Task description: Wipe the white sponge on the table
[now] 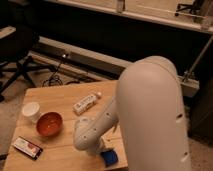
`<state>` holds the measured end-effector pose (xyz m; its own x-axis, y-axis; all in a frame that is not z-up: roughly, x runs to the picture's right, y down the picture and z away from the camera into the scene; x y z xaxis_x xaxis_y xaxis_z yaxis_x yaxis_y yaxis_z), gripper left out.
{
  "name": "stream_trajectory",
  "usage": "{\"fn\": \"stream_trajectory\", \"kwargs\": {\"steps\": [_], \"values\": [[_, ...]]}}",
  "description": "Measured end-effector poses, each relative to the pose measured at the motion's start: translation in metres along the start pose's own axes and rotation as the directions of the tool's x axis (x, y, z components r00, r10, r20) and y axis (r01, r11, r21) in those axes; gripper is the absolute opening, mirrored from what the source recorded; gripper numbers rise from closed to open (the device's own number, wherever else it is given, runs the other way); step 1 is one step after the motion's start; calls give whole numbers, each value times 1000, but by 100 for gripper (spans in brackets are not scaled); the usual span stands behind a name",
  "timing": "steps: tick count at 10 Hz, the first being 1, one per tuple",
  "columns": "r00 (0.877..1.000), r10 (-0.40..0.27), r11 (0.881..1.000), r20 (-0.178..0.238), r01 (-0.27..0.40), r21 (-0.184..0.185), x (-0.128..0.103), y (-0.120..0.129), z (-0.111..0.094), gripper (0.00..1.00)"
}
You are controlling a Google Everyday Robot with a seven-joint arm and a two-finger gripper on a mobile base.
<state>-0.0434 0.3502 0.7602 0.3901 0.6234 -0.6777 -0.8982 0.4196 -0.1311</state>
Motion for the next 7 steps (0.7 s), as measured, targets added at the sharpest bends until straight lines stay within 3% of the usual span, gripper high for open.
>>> {"fn": "stream_trajectory", "kwargs": {"steps": [3, 7], "values": [[997, -70, 996, 29, 71, -46, -7, 38, -12, 34], [987, -137, 987, 88, 143, -75, -23, 68, -40, 34]]}}
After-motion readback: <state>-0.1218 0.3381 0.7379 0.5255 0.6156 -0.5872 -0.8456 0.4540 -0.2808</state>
